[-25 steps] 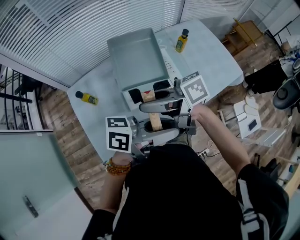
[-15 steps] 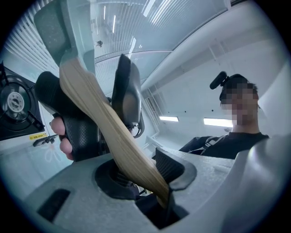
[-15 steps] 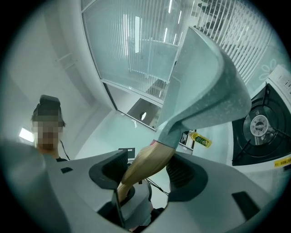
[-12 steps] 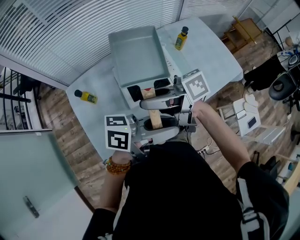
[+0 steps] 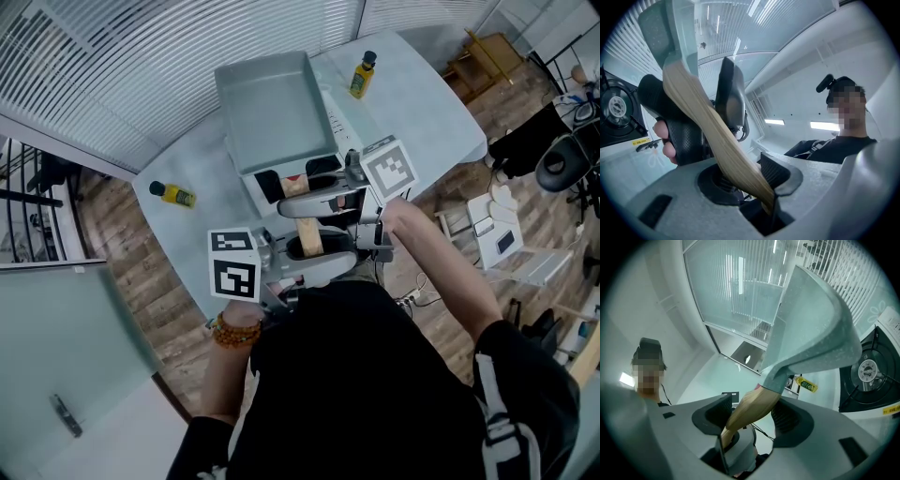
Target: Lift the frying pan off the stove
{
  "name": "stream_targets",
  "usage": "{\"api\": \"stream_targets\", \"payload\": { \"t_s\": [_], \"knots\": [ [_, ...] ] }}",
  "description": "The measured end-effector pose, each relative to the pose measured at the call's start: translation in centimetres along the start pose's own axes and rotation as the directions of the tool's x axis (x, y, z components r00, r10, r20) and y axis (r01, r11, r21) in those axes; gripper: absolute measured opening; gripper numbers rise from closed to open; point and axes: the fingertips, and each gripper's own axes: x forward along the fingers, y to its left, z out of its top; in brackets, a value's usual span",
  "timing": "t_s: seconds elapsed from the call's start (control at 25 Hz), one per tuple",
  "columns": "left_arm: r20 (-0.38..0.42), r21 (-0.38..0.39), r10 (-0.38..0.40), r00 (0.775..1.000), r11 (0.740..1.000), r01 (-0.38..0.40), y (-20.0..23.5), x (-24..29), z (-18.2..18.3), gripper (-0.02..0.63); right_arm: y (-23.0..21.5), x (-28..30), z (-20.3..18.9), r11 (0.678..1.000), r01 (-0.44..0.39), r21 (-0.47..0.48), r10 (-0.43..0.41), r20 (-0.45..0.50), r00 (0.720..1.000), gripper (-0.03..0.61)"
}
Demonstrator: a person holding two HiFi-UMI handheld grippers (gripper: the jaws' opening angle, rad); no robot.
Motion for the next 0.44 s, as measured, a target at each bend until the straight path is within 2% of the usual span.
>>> {"api": "stream_targets", "payload": {
  "t_s": [0.44],
  "knots": [
    [-0.005,0.003,0.009,1.000,1.000,-0.009,0.18,-0.07,0.04,0.152,0.03,0.00,0.14,1.000,-0.006,-0.012,0.006,-0.005,1.000,0.264]
  ]
}}
